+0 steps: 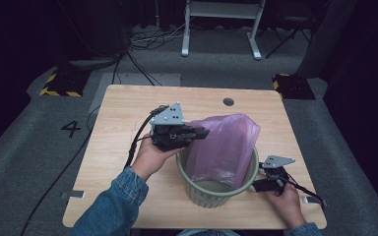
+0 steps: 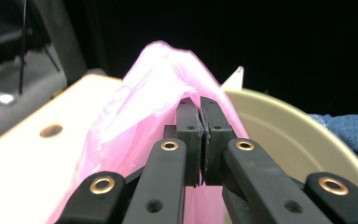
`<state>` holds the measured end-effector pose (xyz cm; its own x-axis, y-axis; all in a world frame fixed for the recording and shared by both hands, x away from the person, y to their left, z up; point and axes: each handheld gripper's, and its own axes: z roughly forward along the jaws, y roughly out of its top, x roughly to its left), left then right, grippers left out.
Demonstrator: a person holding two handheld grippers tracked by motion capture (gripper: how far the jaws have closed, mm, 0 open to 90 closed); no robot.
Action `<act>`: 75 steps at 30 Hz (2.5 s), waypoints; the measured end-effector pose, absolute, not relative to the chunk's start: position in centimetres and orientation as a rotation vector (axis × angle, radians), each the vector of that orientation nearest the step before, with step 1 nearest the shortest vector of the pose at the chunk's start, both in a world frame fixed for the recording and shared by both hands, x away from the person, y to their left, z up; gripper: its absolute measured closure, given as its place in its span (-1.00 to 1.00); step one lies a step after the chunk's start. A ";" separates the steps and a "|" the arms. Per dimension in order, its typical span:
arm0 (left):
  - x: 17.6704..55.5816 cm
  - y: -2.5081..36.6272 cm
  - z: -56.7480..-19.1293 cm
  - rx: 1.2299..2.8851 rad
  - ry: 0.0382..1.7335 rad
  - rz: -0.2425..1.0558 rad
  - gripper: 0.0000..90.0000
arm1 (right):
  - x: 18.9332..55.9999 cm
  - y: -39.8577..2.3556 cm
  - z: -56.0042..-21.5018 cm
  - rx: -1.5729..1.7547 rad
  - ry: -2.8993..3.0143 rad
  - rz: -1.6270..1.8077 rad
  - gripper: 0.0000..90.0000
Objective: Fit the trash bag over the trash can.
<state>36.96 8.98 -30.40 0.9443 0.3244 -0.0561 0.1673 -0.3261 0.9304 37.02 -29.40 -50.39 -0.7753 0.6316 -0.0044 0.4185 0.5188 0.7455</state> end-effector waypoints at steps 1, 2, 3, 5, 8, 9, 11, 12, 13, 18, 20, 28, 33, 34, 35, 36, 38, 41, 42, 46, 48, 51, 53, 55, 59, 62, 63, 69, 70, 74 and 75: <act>36.9 9.2 -30.6 1.915 0.370 0.159 0.94 | 37.0 -29.4 -50.4 0.882 2.487 1.110 -0.51; 36.9 9.3 -30.8 1.923 0.377 0.156 0.95 | 37.0 -29.4 -50.4 0.882 2.487 1.110 -0.51; 36.8 9.4 -31.0 1.933 0.386 0.155 0.95 | 37.0 -29.4 -50.4 0.882 2.487 1.110 -0.51; 36.6 9.6 -31.3 1.956 0.400 0.148 0.95 | 37.0 -29.4 -50.4 0.882 2.487 1.110 -0.51; 36.2 9.7 -31.5 1.989 0.405 0.170 0.95 | 37.0 -29.4 -50.4 0.882 2.488 1.110 -0.51; 36.1 9.7 -31.5 2.001 0.405 0.184 0.94 | 37.0 -29.4 -50.4 0.882 2.488 1.110 -0.51; 35.9 9.9 -31.5 2.024 0.409 0.194 0.93 | 37.0 -29.4 -50.4 0.883 2.488 1.110 -0.51; 35.8 10.0 -31.5 2.037 0.416 0.200 0.93 | 37.0 -29.4 -50.4 0.882 2.488 1.111 -0.51; 35.7 10.1 -31.5 2.050 0.417 0.208 0.93 | 37.0 -29.4 -50.4 0.882 2.488 1.111 -0.51; 35.0 10.6 -31.7 2.082 0.423 0.237 0.94 | 37.0 -29.4 -50.4 0.884 2.489 1.110 -0.51; 34.8 10.7 -31.8 2.094 0.431 0.231 0.92 | 37.0 -29.4 -50.4 0.884 2.489 1.110 -0.51; 33.5 11.0 -31.9 2.123 0.388 0.206 0.96 | 37.0 -29.4 -50.4 0.887 2.491 1.111 -0.51; 33.4 11.5 -32.1 2.087 0.433 0.164 0.42 | 37.0 -29.5 -50.4 0.885 2.492 1.112 -0.50; 33.4 11.7 -32.1 2.075 0.440 0.173 0.32 | 37.0 -29.5 -50.4 0.890 2.489 1.113 -0.47; 33.3 11.8 -32.1 2.067 0.444 0.176 0.26 | 37.0 -29.6 -50.4 0.893 2.482 1.116 -0.42; 33.1 12.1 -32.1 2.055 0.445 0.185 0.24 | 37.0 -29.6 -50.3 0.896 2.477 1.119 -0.37; 32.7 12.6 -32.1 2.033 0.448 0.220 0.18 | 36.8 -29.9 -50.3 0.901 2.469 1.127 -0.19; 32.2 13.4 -32.1 2.007 0.460 0.255 0.11 | 36.7 -30.3 -50.2 0.906 2.462 1.137 -0.02; 32.1 13.6 -32.2 1.998 0.469 0.260 0.09 | 36.6 -30.4 -50.1 0.912 2.469 1.129 0.07; 31.9 14.5 -32.7 1.986 0.508 0.264 0.03 | 36.7 -30.9 -49.4 0.941 2.479 1.173 0.16; 31.6 15.0 -33.0 1.975 0.517 0.261 0.03 | 36.6 -31.4 -48.6 0.954 2.463 1.225 0.17; 31.1 15.8 -33.6 1.954 0.539 0.271 0.00 | 36.6 -31.8 -46.9 0.942 2.437 1.224 0.14; 30.9 16.4 -34.2 1.939 0.559 0.282 -0.03 | 36.7 -32.1 -45.7 0.927 2.430 1.226 0.13; 30.8 17.0 -34.8 1.920 0.586 0.303 -0.03 | 36.7 -32.3 -44.6 0.918 2.427 1.236 0.11; 30.7 17.6 -36.4 1.917 0.619 0.318 -0.08 | 36.7 -32.2 -42.8 0.883 2.435 1.187 0.05; 31.1 17.9 -37.8 1.932 0.656 0.313 -0.15 | 36.7 -32.2 -41.7 0.858 2.438 1.176 0.01; 31.3 18.0 -38.2 1.935 0.668 0.315 -0.16 | 36.8 -32.2 -41.4 0.854 2.438 1.174 0.00; 32.5 18.1 -40.7 1.980 0.713 0.379 -0.18 | 37.0 -32.2 -40.1 0.861 2.427 1.237 -0.02; 32.8 18.0 -41.1 1.987 0.721 0.385 -0.19 | 36.9 -32.2 -40.0 0.859 2.426 1.240 -0.02; 33.9 17.0 -42.3 2.032 0.740 0.408 -0.24 | 36.8 -32.1 -39.6 0.862 2.429 1.257 -0.02; 34.2 16.8 -42.5 2.038 0.735 0.404 -0.23 | 36.8 -32.1 -39.6 0.865 2.430 1.269 -0.02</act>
